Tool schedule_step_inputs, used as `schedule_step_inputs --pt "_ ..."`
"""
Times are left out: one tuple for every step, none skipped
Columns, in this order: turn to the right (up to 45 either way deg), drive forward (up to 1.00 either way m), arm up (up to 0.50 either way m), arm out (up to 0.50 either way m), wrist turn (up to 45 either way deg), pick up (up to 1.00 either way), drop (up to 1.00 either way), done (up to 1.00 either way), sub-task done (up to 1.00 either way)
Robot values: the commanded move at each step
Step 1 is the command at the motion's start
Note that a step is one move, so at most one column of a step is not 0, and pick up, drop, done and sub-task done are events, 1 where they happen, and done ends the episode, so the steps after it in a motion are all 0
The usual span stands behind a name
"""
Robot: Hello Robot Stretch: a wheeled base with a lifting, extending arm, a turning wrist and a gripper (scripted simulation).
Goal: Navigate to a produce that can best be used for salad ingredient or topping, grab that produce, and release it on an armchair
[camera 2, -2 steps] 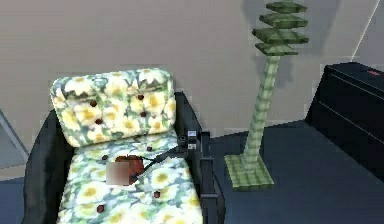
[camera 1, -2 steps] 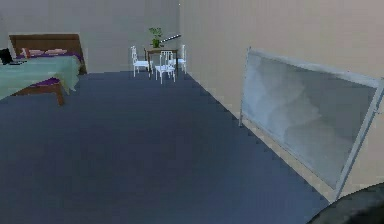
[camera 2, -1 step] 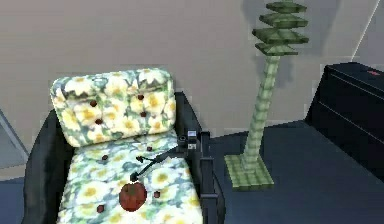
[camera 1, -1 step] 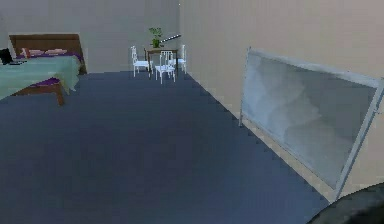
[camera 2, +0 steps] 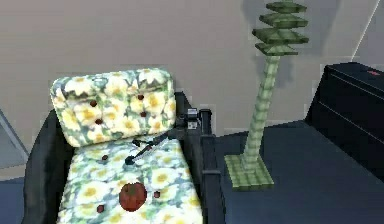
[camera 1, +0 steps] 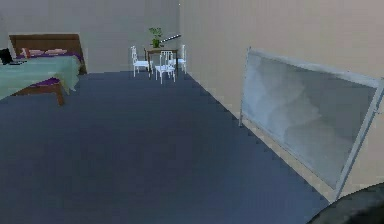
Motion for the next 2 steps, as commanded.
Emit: schedule_step_inputs --pt "0.0 0.00 0.00 -0.08 0.0 0.00 0.00 0.00 0.00" --pt "0.0 0.00 0.00 0.00 0.0 0.00 0.00 1.00 0.00"
